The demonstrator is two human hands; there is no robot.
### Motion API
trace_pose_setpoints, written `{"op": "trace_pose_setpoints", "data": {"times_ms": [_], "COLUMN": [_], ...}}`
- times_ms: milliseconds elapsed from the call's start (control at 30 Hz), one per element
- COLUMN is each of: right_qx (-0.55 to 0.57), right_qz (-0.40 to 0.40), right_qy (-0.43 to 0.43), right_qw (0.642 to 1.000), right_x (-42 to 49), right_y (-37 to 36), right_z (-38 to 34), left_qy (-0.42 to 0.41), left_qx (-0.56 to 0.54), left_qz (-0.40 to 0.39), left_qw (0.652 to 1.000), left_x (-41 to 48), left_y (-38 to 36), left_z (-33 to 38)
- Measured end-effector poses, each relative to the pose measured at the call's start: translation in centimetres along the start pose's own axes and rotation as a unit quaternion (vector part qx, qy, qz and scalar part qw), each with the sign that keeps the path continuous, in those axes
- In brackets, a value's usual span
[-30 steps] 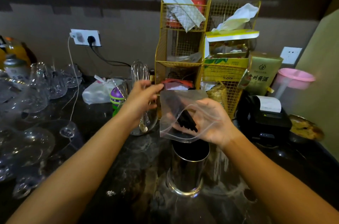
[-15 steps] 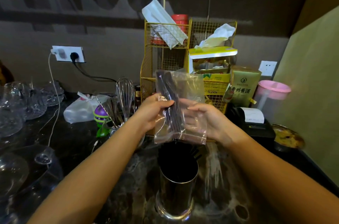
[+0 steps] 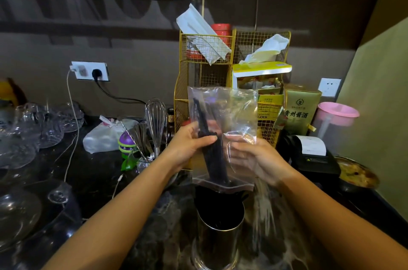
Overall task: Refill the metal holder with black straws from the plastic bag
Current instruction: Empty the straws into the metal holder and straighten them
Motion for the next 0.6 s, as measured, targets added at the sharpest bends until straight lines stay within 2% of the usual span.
{"op": "trace_pose_setpoints", "data": {"times_ms": [333, 600], "right_qx": [0.038, 0.053], "right_qz": [0.027, 0.025], "right_qy": [0.020, 0.047], "right_qw": [0.999, 0.997], "right_x": [-0.6, -1.0], "right_y": [1.0, 1.5], "right_z": [-0.2, -2.1], "left_qy": [0.006, -0.017], "left_qx": [0.008, -0.038], "left_qz": [-0.027, -0.021], "left_qw": [1.000, 0.999], "left_x": [-0.3, -0.3], "left_y": [-0.2, -0.6], "left_z": [0.6, 2.0]}}
Point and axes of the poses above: each hand's wrist, its own x-axis towards the middle knuckle, its own y-axis out of the back of the hand, z = x × y, the point moved 6 cm from there along x, towards the middle knuckle, and after that the axes turned 4 degrees about y, right-handed, at the moved point
